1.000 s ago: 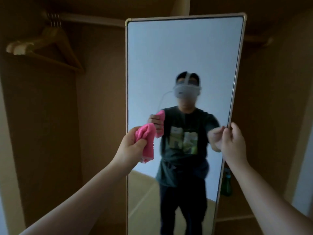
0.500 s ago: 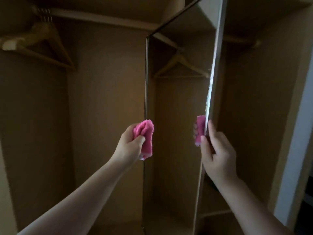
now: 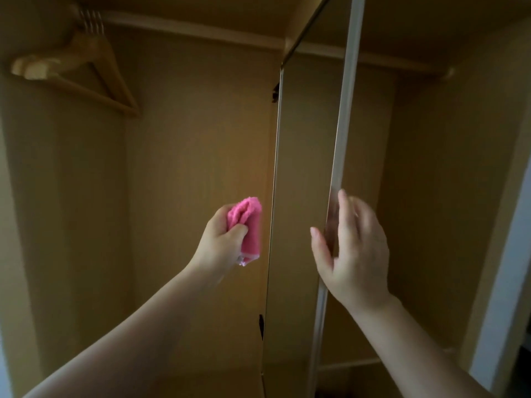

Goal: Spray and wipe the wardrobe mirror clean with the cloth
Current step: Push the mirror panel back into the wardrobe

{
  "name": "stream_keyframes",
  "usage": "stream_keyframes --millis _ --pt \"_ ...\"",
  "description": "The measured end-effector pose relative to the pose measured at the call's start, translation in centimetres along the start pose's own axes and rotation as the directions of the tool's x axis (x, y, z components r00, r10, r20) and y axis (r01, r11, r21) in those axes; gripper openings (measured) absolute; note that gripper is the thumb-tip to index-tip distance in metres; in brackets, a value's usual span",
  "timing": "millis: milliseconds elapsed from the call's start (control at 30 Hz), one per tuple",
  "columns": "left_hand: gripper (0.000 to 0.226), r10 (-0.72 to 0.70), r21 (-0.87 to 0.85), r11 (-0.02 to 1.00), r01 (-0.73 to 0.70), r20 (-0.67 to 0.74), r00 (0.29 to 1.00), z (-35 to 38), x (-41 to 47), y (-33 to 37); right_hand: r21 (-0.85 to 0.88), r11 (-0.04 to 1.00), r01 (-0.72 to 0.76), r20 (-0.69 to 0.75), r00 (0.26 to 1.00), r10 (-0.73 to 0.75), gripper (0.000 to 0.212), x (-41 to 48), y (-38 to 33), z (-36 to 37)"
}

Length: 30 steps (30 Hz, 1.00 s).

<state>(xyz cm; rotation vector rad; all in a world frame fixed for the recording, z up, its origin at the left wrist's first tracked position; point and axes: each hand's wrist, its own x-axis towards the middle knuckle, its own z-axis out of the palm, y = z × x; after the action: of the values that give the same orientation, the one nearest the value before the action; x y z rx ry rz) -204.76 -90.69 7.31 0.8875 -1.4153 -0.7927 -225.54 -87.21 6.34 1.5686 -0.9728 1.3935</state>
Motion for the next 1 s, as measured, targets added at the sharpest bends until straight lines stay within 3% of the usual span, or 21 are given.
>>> stream_keyframes --millis 200,400,1000 --pt "0.03 0.011 -0.013 1.0 -0.011 -0.008 1.0 -0.2 0.3 -0.2 -0.083 0.996 0.035 0.187 0.982 -0.019 0.075 2.1 -1.0 1.4" --pt "0.032 0.005 0.018 1.0 -0.005 -0.037 0.999 -0.9 0.8 -0.4 -0.086 0.995 0.041 0.162 0.986 -0.026 0.077 2.0 -0.3 3.5" --pt "0.025 -0.004 0.103 0.995 0.019 -0.141 0.99 -5.3 2.3 -3.7 -0.205 0.978 0.038 0.278 0.96 0.021 0.079 2.7 2.2 13.3"
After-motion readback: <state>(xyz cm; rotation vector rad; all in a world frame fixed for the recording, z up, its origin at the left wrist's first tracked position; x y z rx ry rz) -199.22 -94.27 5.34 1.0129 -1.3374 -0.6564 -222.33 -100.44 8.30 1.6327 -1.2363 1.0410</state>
